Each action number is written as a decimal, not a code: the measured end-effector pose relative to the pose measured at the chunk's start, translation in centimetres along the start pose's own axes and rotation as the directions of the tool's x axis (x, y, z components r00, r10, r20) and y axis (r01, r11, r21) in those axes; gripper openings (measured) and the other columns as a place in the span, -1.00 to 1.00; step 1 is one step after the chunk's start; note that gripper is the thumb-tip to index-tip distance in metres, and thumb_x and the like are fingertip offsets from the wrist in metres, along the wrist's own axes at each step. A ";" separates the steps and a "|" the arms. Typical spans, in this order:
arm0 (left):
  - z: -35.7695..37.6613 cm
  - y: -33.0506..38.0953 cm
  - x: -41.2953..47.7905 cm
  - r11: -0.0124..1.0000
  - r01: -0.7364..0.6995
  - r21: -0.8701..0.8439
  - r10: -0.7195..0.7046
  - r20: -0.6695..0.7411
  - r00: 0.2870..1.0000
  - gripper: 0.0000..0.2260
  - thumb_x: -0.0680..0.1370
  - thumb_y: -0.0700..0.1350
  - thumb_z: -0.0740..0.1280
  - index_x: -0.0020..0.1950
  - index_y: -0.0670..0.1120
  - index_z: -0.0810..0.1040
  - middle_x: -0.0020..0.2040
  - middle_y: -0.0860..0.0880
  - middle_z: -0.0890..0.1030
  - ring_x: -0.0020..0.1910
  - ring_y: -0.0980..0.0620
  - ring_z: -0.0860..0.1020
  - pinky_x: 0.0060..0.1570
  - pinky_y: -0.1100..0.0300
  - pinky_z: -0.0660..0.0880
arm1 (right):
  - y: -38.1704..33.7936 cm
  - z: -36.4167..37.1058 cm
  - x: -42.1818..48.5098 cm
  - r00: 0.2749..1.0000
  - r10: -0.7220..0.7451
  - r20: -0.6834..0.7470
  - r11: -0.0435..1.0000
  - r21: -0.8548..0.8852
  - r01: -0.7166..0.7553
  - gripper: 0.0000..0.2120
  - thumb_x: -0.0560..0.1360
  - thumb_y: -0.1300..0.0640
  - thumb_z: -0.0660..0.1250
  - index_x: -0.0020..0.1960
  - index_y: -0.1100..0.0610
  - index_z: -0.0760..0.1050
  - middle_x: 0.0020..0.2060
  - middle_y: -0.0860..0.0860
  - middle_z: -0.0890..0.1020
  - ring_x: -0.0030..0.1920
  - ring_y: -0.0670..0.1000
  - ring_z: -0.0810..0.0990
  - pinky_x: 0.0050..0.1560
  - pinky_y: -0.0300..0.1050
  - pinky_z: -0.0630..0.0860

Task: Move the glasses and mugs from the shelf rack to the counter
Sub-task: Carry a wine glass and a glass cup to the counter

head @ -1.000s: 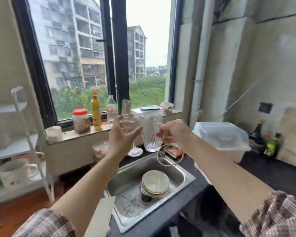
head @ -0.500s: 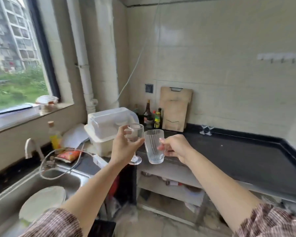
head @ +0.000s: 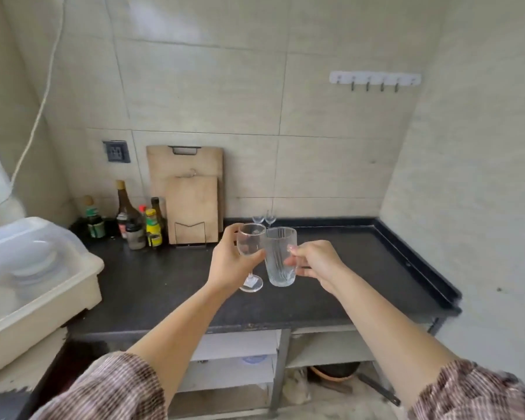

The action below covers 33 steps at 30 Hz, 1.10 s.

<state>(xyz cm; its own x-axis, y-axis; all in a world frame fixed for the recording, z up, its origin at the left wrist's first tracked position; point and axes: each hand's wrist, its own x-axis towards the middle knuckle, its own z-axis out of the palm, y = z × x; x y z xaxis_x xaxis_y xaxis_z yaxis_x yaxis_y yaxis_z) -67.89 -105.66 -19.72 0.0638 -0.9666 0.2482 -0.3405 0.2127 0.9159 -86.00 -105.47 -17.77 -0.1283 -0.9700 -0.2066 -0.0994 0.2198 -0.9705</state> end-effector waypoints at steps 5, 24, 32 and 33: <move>6.7 -1.7 6.6 1.000 -0.005 0.016 0.003 0.131 0.991 -0.42 0.34 -0.05 0.54 0.30 0.06 0.40 -0.01 0.17 0.53 -0.01 0.03 0.59 -0.02 0.10 0.55 | 1.0 -4.4 7.2 0.994 0.047 -0.095 0.999 0.011 -0.046 -0.90 0.53 0.22 0.37 -0.09 0.26 0.53 -0.23 0.21 0.64 -0.24 0.01 0.67 -0.03 0.01 0.61; 31.3 -12.4 32.5 0.927 0.344 0.152 -0.363 0.127 0.923 -0.60 0.33 -0.15 0.48 0.07 0.01 0.39 -0.04 0.10 0.53 -0.14 0.17 0.52 -0.34 0.30 0.37 | 7.3 -17.2 43.5 0.966 0.257 0.023 0.958 -0.139 -0.251 -0.69 0.57 0.15 0.31 0.09 0.43 0.54 -0.17 0.08 0.70 -0.07 0.00 0.58 -0.07 -0.19 0.53; 33.5 -18.5 40.6 0.903 0.252 0.349 -0.325 0.169 0.930 -0.59 0.33 -0.08 0.45 0.12 0.03 0.41 0.05 0.11 0.50 0.00 0.03 0.53 -0.12 0.13 0.50 | 10.6 -15.9 51.7 0.931 0.364 0.005 0.914 -0.195 -0.356 -0.71 0.59 0.08 0.29 -0.02 0.29 0.64 -0.17 -0.11 0.61 -0.05 -0.10 0.53 0.28 0.02 0.41; 33.6 -19.2 41.7 0.900 0.229 0.372 -0.312 0.181 0.933 -0.59 0.35 -0.09 0.45 0.14 0.01 0.41 0.08 0.10 0.46 0.01 0.02 0.52 -0.09 0.11 0.50 | 11.1 -15.5 52.6 0.929 0.370 -0.001 0.912 -0.193 -0.363 -0.72 0.59 0.07 0.29 -0.02 0.27 0.64 -0.17 -0.11 0.61 -0.07 -0.11 0.52 0.27 0.01 0.42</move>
<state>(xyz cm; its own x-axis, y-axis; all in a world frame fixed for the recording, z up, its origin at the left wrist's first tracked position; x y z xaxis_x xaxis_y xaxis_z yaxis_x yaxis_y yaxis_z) -90.18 -154.83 -37.60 -0.0038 -0.9938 -0.1115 -0.6404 -0.0832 0.7635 -109.18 -152.48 -37.48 -0.1572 -0.8198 -0.5507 -0.2341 0.5727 -0.7856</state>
